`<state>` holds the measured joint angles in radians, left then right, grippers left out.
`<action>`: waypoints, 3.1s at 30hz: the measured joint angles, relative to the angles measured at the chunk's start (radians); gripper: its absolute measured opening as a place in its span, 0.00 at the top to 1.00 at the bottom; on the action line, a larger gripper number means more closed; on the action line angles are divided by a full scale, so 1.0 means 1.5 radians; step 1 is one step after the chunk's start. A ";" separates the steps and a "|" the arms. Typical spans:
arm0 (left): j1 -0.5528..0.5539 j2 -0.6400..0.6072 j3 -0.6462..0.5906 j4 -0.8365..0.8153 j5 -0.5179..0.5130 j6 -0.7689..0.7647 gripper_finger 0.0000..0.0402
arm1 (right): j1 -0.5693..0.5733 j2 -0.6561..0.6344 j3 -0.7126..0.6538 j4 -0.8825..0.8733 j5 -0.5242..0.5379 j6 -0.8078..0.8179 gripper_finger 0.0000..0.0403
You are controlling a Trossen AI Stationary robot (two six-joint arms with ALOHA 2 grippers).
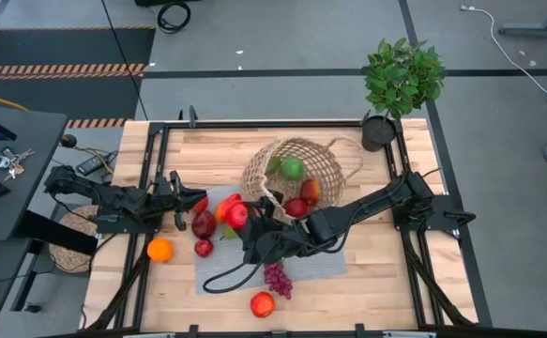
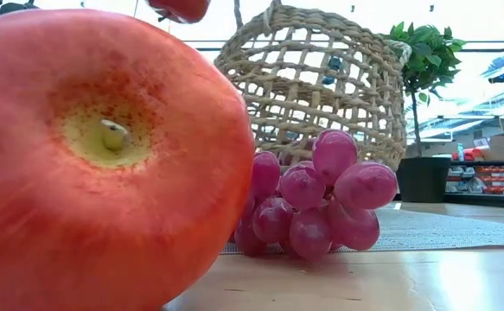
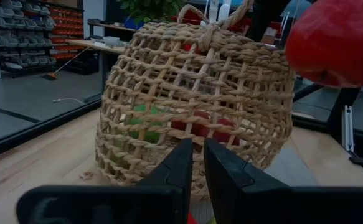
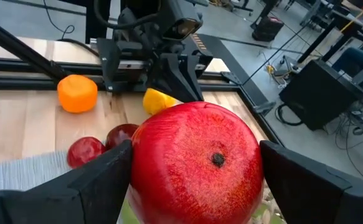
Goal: Build produce basket
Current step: Put the red apple into the brown basket
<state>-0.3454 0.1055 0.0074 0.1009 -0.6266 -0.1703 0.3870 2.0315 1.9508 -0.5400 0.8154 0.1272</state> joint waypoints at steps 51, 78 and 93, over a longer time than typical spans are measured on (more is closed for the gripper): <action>0.000 0.000 0.000 -0.001 0.000 0.000 0.88 | 0.031 -0.002 -0.147 0.374 -0.664 0.122 0.14; 0.000 0.000 0.000 -0.001 0.000 0.000 0.88 | -0.001 -0.146 -0.146 0.276 -0.154 -0.095 0.14; 0.000 0.000 0.000 -0.001 0.000 0.000 0.88 | -0.003 -0.168 -0.146 -0.180 0.140 0.039 0.14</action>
<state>-0.3453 0.1051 0.0072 0.1001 -0.6262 -0.1707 0.3824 1.7793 1.7317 -0.8099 1.0252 0.1852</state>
